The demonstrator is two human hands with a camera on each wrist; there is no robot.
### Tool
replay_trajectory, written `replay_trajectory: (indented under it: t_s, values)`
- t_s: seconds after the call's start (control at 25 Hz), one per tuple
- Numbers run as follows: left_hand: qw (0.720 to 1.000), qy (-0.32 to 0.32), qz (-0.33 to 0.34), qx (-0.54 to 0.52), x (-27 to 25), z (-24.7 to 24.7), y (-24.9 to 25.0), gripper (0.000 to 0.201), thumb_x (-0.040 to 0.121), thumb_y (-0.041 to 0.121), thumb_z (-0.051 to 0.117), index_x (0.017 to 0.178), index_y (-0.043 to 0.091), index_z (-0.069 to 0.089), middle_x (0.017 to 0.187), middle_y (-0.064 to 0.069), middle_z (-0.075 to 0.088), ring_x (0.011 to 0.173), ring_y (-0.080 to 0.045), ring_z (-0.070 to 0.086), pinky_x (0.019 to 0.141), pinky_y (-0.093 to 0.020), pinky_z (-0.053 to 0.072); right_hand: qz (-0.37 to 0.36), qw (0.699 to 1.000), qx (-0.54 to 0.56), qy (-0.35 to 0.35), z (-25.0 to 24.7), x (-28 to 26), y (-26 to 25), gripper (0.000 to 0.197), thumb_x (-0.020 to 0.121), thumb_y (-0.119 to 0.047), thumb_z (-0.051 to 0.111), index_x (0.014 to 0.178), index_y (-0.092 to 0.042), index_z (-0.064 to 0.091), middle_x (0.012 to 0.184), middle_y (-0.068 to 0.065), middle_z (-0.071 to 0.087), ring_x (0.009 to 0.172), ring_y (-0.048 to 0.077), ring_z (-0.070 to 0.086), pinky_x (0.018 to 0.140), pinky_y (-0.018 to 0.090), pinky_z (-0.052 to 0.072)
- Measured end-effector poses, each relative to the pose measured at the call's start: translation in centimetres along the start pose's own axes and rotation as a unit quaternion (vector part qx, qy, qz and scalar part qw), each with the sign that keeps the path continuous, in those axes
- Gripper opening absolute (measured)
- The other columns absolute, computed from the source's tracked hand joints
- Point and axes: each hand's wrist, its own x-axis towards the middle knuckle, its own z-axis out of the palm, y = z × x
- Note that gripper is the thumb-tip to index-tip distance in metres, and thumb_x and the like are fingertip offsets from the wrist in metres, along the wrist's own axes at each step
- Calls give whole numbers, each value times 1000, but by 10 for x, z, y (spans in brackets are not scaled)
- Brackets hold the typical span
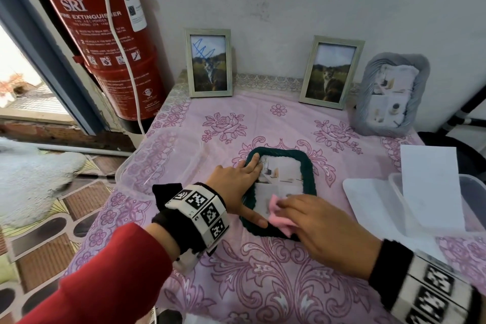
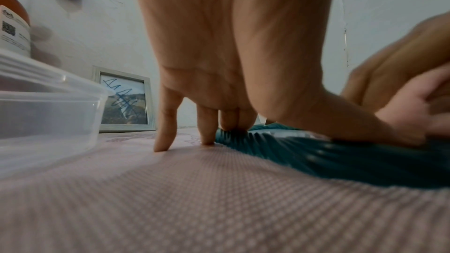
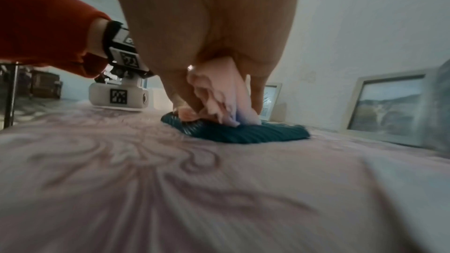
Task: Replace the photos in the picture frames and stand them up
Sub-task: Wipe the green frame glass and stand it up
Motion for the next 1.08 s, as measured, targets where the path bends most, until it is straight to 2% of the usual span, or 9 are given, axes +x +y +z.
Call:
replay_trajectory:
  t_s: [0.12,0.28,0.44,0.56,0.72,0.8,0.88,1.0,1.08]
  values:
    - [1000,2,1,-4,0,0,-2,126,62,78,59,150,16,-6,157,0,-17,141,-22,26,101,-43,41,31,998,-56,16,-3,-16,14,29,85,-21,52,111,-24,63,115,-7,65,106,10,61,98,33,48]
    - [1000,-4,-1,0,3,1,-1,127,61,77,60,150,15,-6,157,-1,-18,145,-22,16,103,-47,38,79,996,-27,-43,-6,16,40,37,96,-22,37,131,-21,48,133,-5,50,122,13,43,109,30,27]
    - [1000,-3,-2,3,4,2,0,127,61,77,60,150,15,-6,157,-2,-17,145,-22,15,104,-46,38,64,998,18,-18,-2,39,26,26,93,-19,40,113,-17,57,118,-4,55,111,14,45,100,29,32]
    - [1000,3,-1,8,2,2,0,127,61,78,59,150,14,-6,157,-2,-16,143,-21,22,102,-44,41,20,997,68,-17,5,20,4,23,91,-17,42,104,-14,61,114,-4,60,109,14,49,99,28,36]
    - [1000,4,1,4,2,3,-2,126,61,79,58,150,16,-8,157,0,-18,143,-21,23,101,-43,40,38,999,-14,-10,0,-8,14,27,90,-26,38,103,-27,62,110,-12,61,105,7,54,106,35,38]
    - [1000,1,2,0,2,3,-2,126,62,79,58,150,17,-9,156,0,-19,144,-20,19,104,-44,39,66,997,-31,-26,-4,-6,29,27,92,-26,42,113,-25,59,115,-9,61,109,10,55,110,39,32]
    - [1000,-2,2,-3,3,4,-2,127,61,78,58,149,16,-8,156,0,-19,145,-20,15,105,-45,38,90,994,-36,-53,-7,11,45,32,95,-26,38,123,-23,52,124,-6,56,115,13,48,112,34,26]
    - [1000,3,0,0,3,4,-2,127,60,79,59,149,17,-8,156,1,-19,145,-20,16,104,-46,37,117,992,-26,-43,-7,53,54,28,93,-21,37,116,-17,53,119,-2,57,109,16,47,98,30,32]
    - [1000,12,-2,2,3,5,-3,128,59,80,59,149,19,-8,157,2,-17,143,-20,23,101,-45,37,118,992,5,-36,-6,71,47,26,91,-18,41,112,-15,55,114,-1,58,107,19,49,96,32,34]
